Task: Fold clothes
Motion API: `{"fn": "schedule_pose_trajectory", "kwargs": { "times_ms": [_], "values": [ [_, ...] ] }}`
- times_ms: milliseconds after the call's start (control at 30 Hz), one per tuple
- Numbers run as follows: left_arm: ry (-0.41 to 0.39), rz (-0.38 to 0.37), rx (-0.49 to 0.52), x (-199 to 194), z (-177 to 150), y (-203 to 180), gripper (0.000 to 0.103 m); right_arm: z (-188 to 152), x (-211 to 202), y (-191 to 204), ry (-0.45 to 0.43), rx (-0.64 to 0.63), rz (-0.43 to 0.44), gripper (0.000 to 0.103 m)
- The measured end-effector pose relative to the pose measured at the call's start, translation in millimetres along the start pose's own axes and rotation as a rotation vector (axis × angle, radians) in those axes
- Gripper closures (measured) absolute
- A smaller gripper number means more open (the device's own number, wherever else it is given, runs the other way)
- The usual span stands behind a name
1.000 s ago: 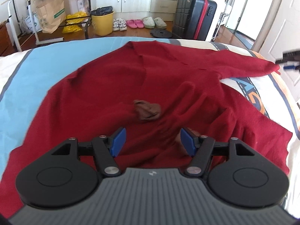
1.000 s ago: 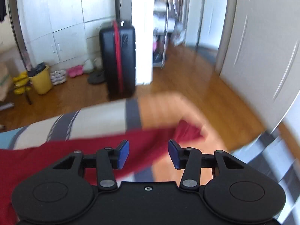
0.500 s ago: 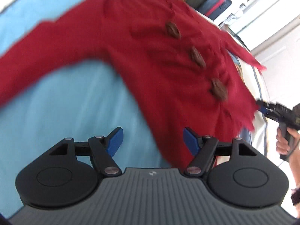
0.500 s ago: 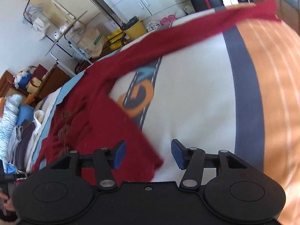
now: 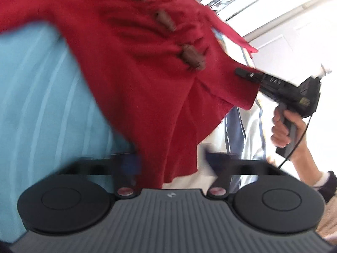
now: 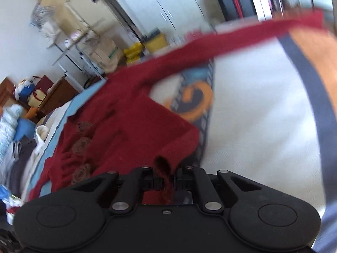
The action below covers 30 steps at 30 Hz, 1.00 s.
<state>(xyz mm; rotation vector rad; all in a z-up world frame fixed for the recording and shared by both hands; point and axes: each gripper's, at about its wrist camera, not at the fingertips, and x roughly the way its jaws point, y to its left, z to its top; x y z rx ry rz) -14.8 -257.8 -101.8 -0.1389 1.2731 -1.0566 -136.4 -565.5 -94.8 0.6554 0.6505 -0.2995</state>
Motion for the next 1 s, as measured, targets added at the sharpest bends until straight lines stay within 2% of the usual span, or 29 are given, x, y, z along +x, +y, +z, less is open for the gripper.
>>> {"fn": "schedule_pose_trajectory", "kwargs": {
  "times_ms": [67, 133, 200, 267, 333, 433, 500, 533, 600, 700, 767, 833, 933, 1000],
  "values": [
    [-0.044, -0.046, -0.048, -14, 1, -3, 0.096, -1, -23, 11, -0.083, -0.025, -0.016, 0.093],
    [-0.108, -0.077, -0.094, -32, 1, -7, 0.096, 1, -46, 23, -0.158, -0.001, 0.012, 0.093],
    [-0.151, -0.059, -0.129, -43, -4, -9, 0.096, -5, -41, 21, -0.120, -0.034, -0.061, 0.094],
    [-0.099, -0.017, -0.135, -30, -14, -8, 0.090, -11, -36, 18, -0.081, -0.066, -0.133, 0.094],
    [0.007, 0.015, -0.158, -5, -24, -1, 0.072, -17, -31, 15, -0.042, -0.098, -0.206, 0.094],
    [0.056, 0.020, -0.180, 17, -38, 0, 0.056, -25, -23, 11, 0.016, -0.147, -0.314, 0.094],
    [0.038, -0.009, -0.146, 14, -38, -10, 0.052, -33, -20, 12, 0.019, -0.175, -0.356, 0.094],
    [0.027, -0.030, -0.133, 13, -37, -15, 0.064, -38, -19, 14, 0.005, -0.187, -0.362, 0.094],
    [0.006, -0.069, -0.132, 10, -37, -21, 0.097, -37, -23, 19, -0.011, -0.202, -0.357, 0.094],
    [-0.071, -0.049, -0.074, -8, -34, -42, 0.097, -28, -37, 21, -0.041, -0.170, -0.323, 0.094],
    [-0.070, -0.015, -0.070, -13, -37, -46, 0.097, -23, -53, 24, -0.076, -0.137, -0.294, 0.095],
    [-0.068, 0.017, -0.070, -17, -41, -49, 0.097, -23, -59, 24, -0.052, -0.136, -0.323, 0.095],
    [-0.025, 0.028, -0.115, -15, -46, -37, 0.097, -36, -37, 18, 0.058, -0.150, -0.416, 0.095],
    [0.004, 0.036, -0.146, -14, -50, -30, 0.097, -42, -23, 19, 0.067, -0.161, -0.447, 0.095]
  ]
}}
